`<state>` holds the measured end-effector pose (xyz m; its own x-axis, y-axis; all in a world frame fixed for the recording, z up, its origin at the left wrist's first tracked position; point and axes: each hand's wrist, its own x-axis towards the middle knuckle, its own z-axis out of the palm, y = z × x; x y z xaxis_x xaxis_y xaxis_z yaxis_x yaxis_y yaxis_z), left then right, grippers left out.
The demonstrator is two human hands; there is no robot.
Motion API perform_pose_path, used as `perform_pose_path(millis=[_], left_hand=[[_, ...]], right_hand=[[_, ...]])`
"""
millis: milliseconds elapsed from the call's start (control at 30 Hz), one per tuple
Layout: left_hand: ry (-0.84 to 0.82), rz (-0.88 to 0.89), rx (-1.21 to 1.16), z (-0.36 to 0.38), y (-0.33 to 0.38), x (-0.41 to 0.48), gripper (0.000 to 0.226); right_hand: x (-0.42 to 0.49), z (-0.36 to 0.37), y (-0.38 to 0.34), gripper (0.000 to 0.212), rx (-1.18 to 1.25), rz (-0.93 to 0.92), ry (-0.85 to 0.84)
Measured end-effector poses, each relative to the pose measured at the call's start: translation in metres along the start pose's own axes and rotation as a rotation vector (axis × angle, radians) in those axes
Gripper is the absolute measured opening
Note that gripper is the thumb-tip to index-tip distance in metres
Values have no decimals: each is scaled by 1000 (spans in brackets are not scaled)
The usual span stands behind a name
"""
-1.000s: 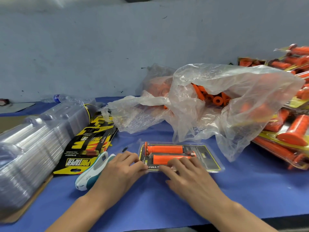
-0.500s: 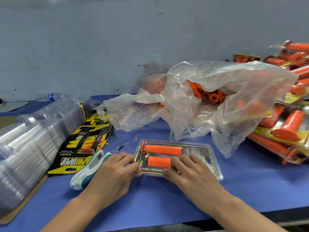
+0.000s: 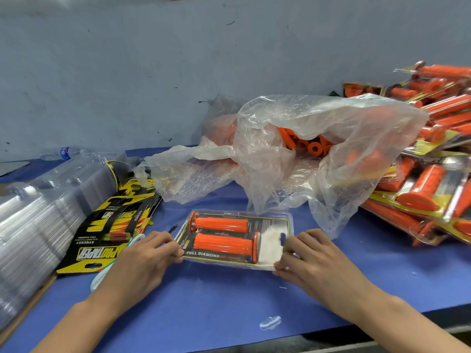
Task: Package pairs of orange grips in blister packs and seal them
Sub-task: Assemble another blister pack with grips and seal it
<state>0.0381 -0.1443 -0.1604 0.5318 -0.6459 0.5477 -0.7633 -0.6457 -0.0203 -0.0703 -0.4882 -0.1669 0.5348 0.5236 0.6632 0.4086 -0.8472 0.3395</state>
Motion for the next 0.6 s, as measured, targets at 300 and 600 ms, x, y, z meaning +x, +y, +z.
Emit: perform_pose_path(millis=[300,600], left_hand=[[-117,-222,140,-23,-9,-5,55],[-374,-766,240,-30,-5,-23,64]], right_hand=[[-5,9,3,8,65,25,-30],[1,12,-9,5,43,16,-17]])
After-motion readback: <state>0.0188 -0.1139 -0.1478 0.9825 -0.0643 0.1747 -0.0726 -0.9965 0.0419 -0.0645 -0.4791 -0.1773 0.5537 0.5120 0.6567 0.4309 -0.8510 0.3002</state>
